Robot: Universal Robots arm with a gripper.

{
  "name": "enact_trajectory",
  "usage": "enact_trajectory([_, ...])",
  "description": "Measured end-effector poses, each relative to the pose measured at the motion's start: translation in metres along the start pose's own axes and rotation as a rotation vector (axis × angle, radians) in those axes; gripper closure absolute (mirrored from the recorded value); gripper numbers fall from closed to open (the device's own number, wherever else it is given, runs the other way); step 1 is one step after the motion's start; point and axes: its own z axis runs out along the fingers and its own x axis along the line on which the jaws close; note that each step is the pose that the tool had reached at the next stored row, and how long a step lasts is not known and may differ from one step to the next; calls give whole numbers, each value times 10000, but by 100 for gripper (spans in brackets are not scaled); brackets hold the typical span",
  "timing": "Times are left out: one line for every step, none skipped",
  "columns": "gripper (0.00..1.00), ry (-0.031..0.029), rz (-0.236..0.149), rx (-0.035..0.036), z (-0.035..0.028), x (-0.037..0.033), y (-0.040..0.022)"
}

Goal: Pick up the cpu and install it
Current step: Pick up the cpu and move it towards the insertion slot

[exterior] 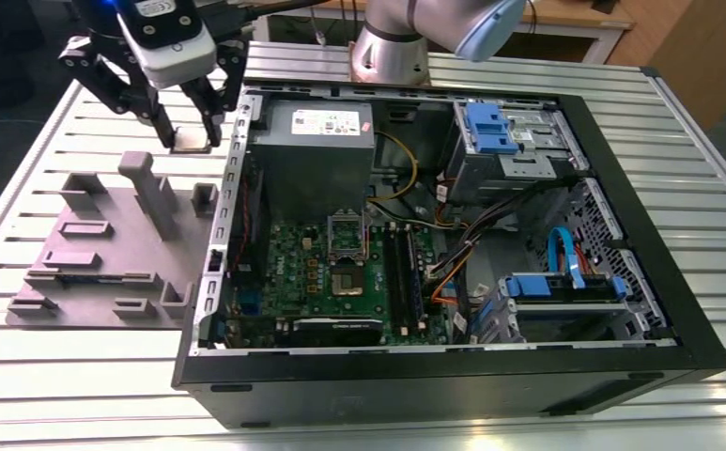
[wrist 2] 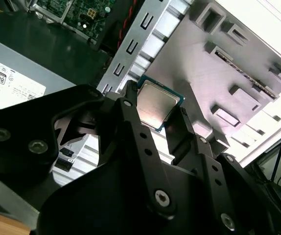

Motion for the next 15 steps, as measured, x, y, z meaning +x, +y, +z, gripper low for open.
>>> enact_trajectory([53,1,0,1,0,-16,-1])
enact_trajectory([53,0,1,0,2,-31,-1])
enact_trajectory([53,0,0,0,2,-46,-2])
enact_trajectory([53,1,0,1,2,-61,-2])
enact_trajectory([53,0,0,0,5,-95,-3])
enact_trajectory([53,0,0,0,8,-164,-6])
enact_trajectory([53,1,0,0,9,-178,-6])
enact_trajectory([53,1,0,0,9,-192,-7])
enact_trajectory([53,0,1,0,11,-206,-7])
enact_trajectory([53,0,0,0,11,-223,-8])
enact_trajectory([53,0,0,0,12,-241,-9])
enact_trajectory([53,0,0,0,13,-259,-9])
enact_trajectory([53,1,1,1,14,-275,-10])
enact_trajectory([53,1,0,0,15,-294,-10])
enact_trajectory([53,0,0,0,16,-313,-11])
